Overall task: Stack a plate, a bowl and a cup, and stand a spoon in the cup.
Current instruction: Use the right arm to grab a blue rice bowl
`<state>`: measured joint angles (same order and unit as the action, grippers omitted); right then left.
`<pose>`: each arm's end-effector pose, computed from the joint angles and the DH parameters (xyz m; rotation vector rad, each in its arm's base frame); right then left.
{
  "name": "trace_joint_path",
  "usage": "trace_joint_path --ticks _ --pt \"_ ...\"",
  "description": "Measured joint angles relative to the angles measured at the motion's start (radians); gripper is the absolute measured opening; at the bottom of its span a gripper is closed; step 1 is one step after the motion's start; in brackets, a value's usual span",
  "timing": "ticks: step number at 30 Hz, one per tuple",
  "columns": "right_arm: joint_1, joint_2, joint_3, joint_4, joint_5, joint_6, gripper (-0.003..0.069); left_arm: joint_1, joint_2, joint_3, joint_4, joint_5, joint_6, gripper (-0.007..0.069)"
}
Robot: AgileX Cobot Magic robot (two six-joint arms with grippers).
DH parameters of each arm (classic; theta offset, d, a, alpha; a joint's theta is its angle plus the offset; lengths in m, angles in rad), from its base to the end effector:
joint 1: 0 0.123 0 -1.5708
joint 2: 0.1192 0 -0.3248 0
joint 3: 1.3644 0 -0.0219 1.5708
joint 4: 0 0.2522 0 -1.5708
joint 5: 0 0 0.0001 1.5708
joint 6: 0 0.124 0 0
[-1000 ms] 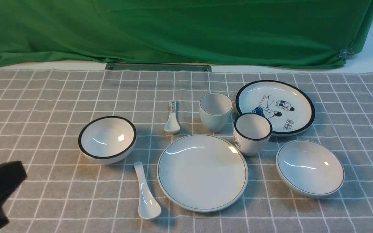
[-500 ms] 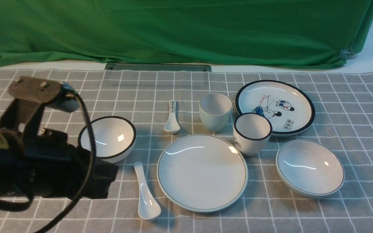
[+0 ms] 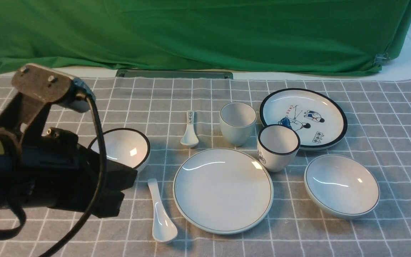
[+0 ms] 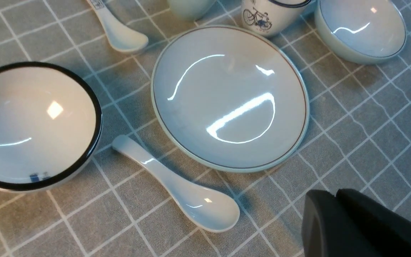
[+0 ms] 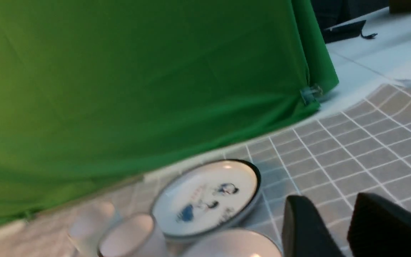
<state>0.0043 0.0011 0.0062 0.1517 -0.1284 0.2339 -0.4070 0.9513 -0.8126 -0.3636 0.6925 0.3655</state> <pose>0.0486 -0.0022 0.2293 0.2750 1.3430 0.3130 0.1621 -0.1005 0.3380 0.6710 2.1964 -0.4312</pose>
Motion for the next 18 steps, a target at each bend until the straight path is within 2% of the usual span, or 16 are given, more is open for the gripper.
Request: trace_joint_path --ticks 3,5,7,9,13,15,18 --pt "0.002 0.0 -0.005 0.001 0.001 0.071 0.0237 0.0 -0.031 0.0 0.002 -0.003 0.002 0.0017" --pt "0.024 0.029 -0.063 0.001 0.1 0.058 0.0213 0.0 -0.05 0.0 0.002 -0.016 0.002 0.0017" --pt "0.065 0.117 -0.187 0.001 0.241 -0.02 0.0181 0.0 -0.064 0.0 0.002 -0.033 0.002 0.0017" --pt "0.129 0.275 -0.366 0.001 0.431 -0.158 0.0156 0.0 -0.07 0.0 0.002 -0.057 0.003 0.0017" --pt "0.233 0.69 -0.731 -0.01 0.825 -0.322 0.0146 0.0 -0.073 0.0 0.002 -0.06 0.021 0.0017" --pt "0.263 0.849 -0.849 -0.02 0.918 -0.355 0.0146 0.0 -0.078 0.0 0.007 -0.047 0.021 0.0017" --pt "0.283 0.993 -0.944 -0.026 0.963 -0.375 0.0146 0.0 -0.101 0.001 0.016 -0.034 0.022 0.0017"
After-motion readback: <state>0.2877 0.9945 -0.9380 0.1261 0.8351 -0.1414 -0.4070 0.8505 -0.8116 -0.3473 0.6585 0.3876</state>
